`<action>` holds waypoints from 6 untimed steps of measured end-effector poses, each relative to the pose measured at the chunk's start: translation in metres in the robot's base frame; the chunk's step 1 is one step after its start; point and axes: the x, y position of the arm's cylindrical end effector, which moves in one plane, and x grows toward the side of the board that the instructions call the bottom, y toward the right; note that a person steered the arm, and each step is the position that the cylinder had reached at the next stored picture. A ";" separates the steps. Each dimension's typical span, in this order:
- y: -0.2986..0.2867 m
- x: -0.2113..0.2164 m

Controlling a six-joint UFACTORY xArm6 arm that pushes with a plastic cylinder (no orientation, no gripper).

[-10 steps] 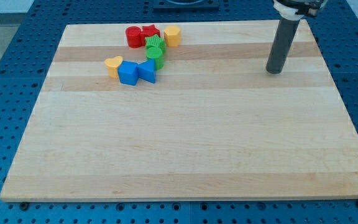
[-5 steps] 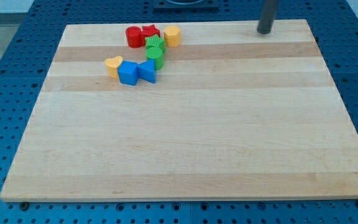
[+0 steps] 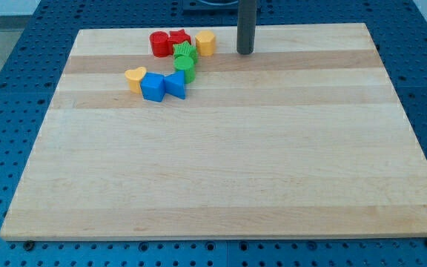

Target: Push the yellow hexagon into the right of the red star

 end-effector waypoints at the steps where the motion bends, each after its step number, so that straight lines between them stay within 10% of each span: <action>1: -0.024 0.000; 6: -0.029 -0.002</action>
